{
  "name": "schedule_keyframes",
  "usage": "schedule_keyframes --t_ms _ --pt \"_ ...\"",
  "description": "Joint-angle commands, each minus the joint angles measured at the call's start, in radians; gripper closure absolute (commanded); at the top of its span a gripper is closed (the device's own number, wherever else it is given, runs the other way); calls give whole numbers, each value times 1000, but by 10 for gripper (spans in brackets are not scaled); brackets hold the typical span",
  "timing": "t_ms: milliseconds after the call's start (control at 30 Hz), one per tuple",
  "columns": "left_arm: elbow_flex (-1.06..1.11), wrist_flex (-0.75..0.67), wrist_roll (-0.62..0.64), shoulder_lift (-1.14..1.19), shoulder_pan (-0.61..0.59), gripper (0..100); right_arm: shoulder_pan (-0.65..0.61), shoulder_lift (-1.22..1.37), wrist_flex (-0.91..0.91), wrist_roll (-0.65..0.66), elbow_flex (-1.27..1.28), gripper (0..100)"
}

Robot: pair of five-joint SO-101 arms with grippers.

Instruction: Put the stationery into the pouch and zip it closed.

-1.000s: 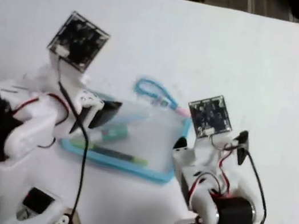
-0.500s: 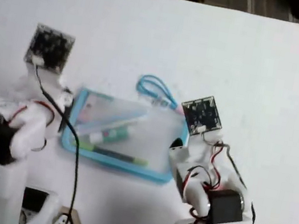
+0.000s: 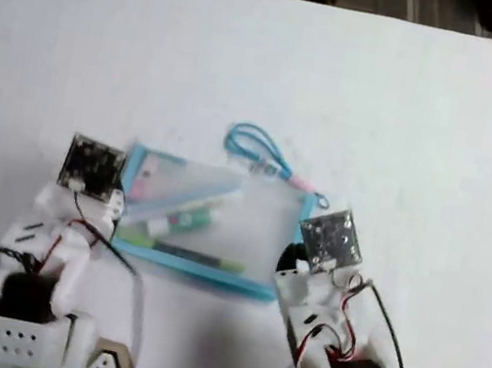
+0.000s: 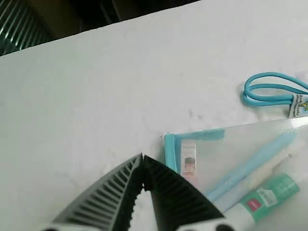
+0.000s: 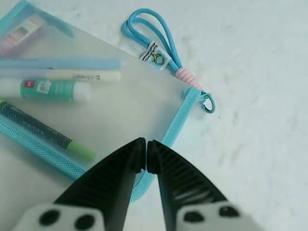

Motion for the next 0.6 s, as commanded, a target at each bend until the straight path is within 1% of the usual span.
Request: schedule_keyframes --t_ms 0,200,233,400,567 --pt "101 -37 -3 -107 -42 966 7 12 -5 5 15 982" --pt "255 -23 -3 -214 -56 969 13 13 22 5 155 981" --pt "249 0 -3 -216 -56 969 28 13 44 5 187 981" --pt "250 49 -3 -216 -51 967 108 -28 16 0 305 981" --pt "252 89 -6 -216 -54 966 222 -24 4 0 319 981"
